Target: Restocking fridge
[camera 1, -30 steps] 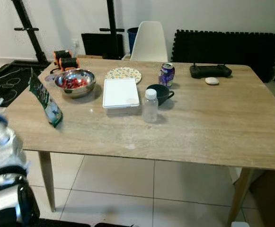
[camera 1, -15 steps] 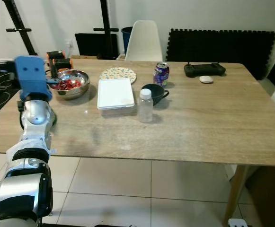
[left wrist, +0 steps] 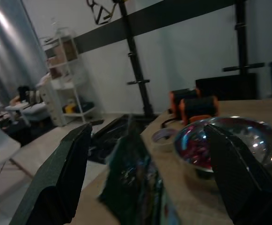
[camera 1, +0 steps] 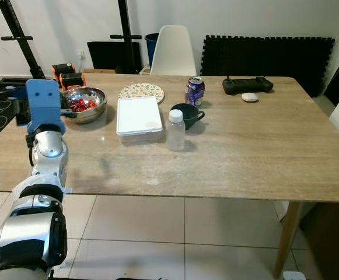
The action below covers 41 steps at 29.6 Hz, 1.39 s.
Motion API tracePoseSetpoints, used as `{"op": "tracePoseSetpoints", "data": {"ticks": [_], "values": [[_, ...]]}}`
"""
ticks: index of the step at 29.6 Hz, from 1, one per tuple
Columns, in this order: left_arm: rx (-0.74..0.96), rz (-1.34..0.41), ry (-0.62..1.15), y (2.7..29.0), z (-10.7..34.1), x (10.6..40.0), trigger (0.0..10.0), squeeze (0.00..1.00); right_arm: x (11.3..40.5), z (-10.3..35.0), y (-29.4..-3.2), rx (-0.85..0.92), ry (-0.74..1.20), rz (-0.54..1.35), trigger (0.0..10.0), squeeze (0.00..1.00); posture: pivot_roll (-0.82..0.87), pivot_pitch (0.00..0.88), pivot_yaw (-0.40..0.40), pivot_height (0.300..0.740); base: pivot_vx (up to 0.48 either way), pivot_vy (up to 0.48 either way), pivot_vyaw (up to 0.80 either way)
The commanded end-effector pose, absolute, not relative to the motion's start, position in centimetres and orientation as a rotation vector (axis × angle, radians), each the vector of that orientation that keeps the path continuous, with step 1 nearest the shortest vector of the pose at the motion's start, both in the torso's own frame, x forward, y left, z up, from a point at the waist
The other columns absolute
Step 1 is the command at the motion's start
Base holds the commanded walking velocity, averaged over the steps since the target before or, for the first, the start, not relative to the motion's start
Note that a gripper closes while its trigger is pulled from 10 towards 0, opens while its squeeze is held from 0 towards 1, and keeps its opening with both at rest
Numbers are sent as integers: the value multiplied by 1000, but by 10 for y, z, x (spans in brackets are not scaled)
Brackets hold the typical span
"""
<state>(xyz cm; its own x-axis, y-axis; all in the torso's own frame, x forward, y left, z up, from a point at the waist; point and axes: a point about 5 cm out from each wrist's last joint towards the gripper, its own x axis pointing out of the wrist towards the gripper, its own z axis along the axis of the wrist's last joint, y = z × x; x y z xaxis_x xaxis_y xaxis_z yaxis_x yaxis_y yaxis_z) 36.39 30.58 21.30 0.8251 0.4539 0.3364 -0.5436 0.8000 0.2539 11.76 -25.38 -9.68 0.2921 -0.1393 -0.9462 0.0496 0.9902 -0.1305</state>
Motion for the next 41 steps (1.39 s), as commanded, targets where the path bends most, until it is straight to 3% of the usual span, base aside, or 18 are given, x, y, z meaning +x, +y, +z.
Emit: {"op": "tracePoseSetpoints", "data": {"ticks": [1,7,17,18,33,41], "values": [[345,584,-232,316,206,359,10000,1000,107,-98,-258,-88,1289,-133,10000,0,-65,0,-10,740,0,0,0],[304,625,-142,330,188,351,10000,1000,90,-99,-270,-98,1313,-140,10000,0,-65,0,-10,740,0,0,0],[230,609,-9,331,163,347,10000,1000,88,-98,-272,-99,1316,-142,10000,0,-65,0,-17,740,0,0,0],[216,606,7,332,161,347,10000,0,88,-98,-272,-99,1316,-142,10000,0,-65,0,-17,740,0,0,0],[182,550,74,334,156,348,10000,0,103,-97,-264,-134,1297,-103,10000,0,-81,2,-42,740,0,0,0],[235,521,28,334,172,353,10000,0,64,-101,-275,-192,1359,-63,10000,0,-78,117,-72,740,0,0,0]]}}
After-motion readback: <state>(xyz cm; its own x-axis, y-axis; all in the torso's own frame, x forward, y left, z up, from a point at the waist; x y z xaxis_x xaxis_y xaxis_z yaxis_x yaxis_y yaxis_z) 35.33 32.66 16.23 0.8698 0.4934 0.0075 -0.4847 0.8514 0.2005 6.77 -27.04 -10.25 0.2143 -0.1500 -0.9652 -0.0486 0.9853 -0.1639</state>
